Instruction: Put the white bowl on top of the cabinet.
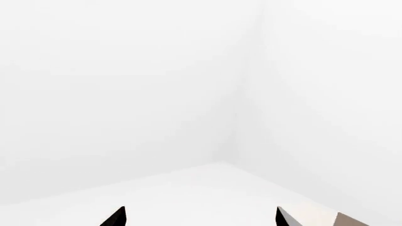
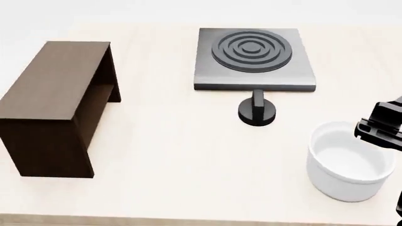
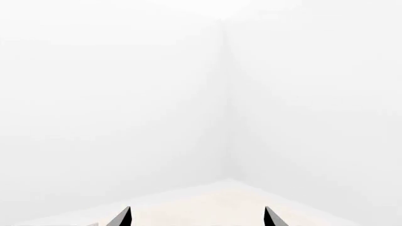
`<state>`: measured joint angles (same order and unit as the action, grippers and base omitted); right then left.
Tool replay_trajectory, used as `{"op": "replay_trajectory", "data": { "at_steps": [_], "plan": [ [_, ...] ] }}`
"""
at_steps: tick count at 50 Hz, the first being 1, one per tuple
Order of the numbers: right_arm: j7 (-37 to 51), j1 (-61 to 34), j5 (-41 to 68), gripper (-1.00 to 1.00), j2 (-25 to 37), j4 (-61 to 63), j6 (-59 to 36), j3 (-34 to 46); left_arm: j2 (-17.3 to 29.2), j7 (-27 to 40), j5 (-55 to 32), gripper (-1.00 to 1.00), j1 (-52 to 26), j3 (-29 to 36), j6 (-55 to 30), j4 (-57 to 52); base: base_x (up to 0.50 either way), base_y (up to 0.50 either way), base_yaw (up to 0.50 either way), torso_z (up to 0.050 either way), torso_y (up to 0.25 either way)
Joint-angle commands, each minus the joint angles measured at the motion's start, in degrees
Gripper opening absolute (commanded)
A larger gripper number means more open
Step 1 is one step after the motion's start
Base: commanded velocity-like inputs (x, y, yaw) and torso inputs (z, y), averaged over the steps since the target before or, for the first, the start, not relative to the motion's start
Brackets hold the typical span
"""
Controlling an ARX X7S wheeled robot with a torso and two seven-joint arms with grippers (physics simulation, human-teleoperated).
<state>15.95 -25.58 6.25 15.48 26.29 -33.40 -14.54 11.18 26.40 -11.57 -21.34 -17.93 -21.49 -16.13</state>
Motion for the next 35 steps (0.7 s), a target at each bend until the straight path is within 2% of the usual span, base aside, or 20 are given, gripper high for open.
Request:
{"op": "replay_trajectory", "data": {
  "at_steps": [1, 25, 35],
  "plan": [
    [0.25, 0.04, 0.19, 1.00, 0.17, 0.05, 0.03, 0.09, 0.31, 0.30, -0.33, 1.00, 0.07, 0.13, -0.07, -0.08, 0.00, 0.50, 0.00, 0.000, 0.000],
    [0.16, 0.23, 0.79, 1.00, 0.80, -0.06, -0.10, 0.53, 0.79, 1.16, 0.32, 1.00, 0.52, 1.19, 1.15, 0.57, 0.00, 0.50, 0.00, 0.000, 0.000],
    [0.37, 0.56, 0.42, 1.00, 1.03, -0.09, 0.82, 1.08, 1.05, 1.41, 0.51, 1.00, 0.58, 1.59, 1.63, 0.97, 0.00, 0.07, 0.00, 0.000, 0.000]
  ]
}}
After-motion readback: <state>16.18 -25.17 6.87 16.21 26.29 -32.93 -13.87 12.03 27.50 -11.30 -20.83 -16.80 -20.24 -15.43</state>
